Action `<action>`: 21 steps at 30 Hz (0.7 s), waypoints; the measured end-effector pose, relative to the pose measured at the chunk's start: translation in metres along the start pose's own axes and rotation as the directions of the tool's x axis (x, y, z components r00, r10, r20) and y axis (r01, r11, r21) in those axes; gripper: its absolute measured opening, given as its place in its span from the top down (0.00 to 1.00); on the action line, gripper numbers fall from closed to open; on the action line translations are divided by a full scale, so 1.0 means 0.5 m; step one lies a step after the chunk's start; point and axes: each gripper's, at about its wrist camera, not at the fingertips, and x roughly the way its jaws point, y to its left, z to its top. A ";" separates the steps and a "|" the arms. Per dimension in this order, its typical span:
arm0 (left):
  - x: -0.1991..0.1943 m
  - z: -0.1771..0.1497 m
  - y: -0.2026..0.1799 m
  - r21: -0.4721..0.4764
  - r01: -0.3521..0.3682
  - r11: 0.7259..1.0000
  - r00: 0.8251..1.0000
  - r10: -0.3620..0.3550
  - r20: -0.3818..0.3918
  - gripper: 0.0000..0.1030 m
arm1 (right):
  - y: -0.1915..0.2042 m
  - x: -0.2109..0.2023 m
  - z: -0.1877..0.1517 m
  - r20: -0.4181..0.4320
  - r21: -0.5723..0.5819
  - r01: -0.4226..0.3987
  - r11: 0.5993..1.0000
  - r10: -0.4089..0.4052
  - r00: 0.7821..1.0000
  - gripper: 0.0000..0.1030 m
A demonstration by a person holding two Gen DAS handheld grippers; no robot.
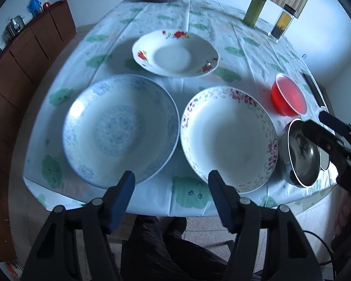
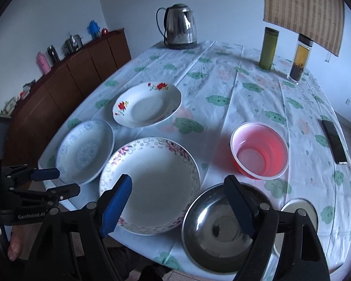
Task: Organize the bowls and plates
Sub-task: 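Close both grippers on the rim of the pink-floral plate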
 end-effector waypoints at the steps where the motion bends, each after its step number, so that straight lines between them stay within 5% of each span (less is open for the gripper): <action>1: 0.006 -0.001 -0.004 0.000 0.005 1.000 1.000 -0.005 -0.005 0.38 | -0.002 0.008 0.004 -0.013 -0.010 0.002 1.000 -0.003 1.000 0.20; 7: 0.039 -0.004 -0.019 -0.001 0.034 0.999 0.998 -0.034 -0.045 0.52 | -0.017 0.067 0.025 -0.105 -0.068 -0.002 0.998 -0.005 0.994 0.29; 21: 0.083 -0.009 -0.043 -0.016 0.082 0.996 0.992 -0.083 -0.094 0.61 | -0.014 0.174 0.052 -0.282 -0.172 -0.034 0.985 -0.016 0.959 0.38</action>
